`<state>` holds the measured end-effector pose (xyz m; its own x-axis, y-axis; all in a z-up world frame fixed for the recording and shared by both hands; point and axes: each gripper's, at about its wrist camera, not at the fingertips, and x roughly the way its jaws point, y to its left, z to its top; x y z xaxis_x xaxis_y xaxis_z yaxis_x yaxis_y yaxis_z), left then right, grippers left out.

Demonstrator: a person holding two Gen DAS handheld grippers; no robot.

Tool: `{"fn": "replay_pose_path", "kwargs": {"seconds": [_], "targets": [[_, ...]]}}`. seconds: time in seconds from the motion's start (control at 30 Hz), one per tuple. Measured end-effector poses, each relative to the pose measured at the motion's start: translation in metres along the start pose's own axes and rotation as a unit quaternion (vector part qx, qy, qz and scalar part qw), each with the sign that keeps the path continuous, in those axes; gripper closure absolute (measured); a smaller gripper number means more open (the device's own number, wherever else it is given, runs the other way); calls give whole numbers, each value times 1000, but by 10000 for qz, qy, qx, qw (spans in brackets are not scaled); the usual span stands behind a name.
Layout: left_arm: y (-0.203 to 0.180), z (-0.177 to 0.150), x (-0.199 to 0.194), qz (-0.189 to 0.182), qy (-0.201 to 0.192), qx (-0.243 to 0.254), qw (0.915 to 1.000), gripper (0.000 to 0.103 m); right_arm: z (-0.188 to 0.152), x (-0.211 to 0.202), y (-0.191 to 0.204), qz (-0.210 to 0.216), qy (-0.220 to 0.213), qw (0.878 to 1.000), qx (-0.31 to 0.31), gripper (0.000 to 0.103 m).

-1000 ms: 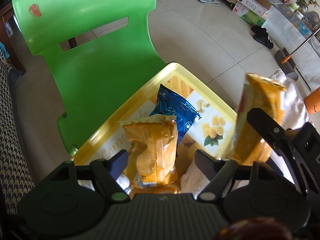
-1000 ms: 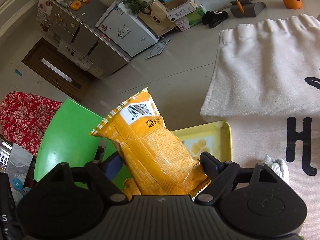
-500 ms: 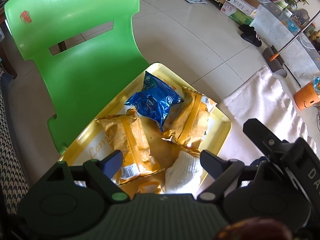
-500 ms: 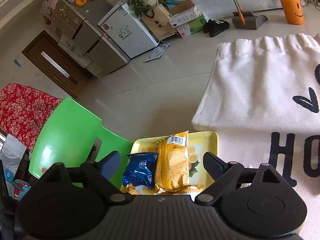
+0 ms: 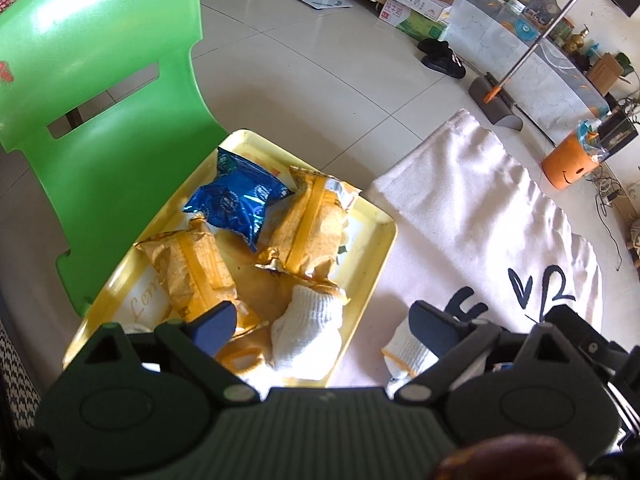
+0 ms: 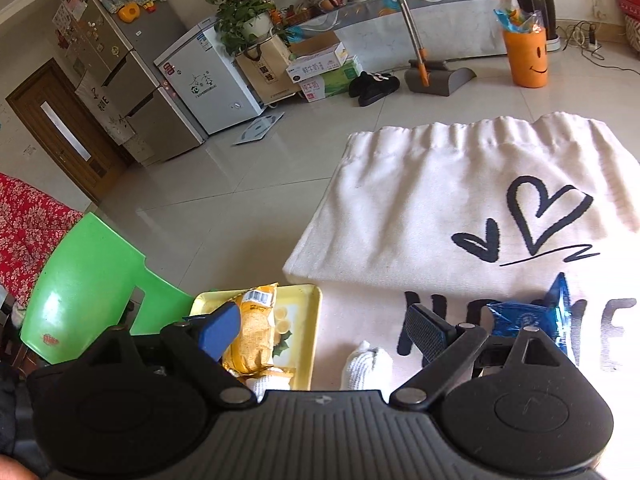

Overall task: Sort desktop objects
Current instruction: 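Withdraw both grippers from the tray back over the cloth, then lower the right gripper onto the blue foil bag and close it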

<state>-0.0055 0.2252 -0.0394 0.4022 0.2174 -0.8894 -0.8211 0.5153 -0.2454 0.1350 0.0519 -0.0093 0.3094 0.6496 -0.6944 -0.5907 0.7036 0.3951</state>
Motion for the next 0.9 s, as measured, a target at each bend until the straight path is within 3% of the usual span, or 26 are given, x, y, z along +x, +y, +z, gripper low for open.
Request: {"fn": "replay_pose_path", "kwargs": {"seconds": [0.23, 0.53, 0.73, 0.9], "targets": [[-36, -25, -3, -252, 69, 756, 9968, 6, -17, -60, -43, -556, -155, 9979, 283, 12], [-66, -43, -1, -376, 54, 1177, 9923, 6, -53, -122, -99, -1072, -224, 9877, 1112, 11], [-83, -56, 16, -354, 193, 1395, 9894, 6, -57, -126, -124, -1308, -119, 9804, 1471, 11], [-93, -65, 32, -298, 281, 1506, 9878, 6, -59, -118, -128, -1270, 54, 9807, 1483, 11]]}}
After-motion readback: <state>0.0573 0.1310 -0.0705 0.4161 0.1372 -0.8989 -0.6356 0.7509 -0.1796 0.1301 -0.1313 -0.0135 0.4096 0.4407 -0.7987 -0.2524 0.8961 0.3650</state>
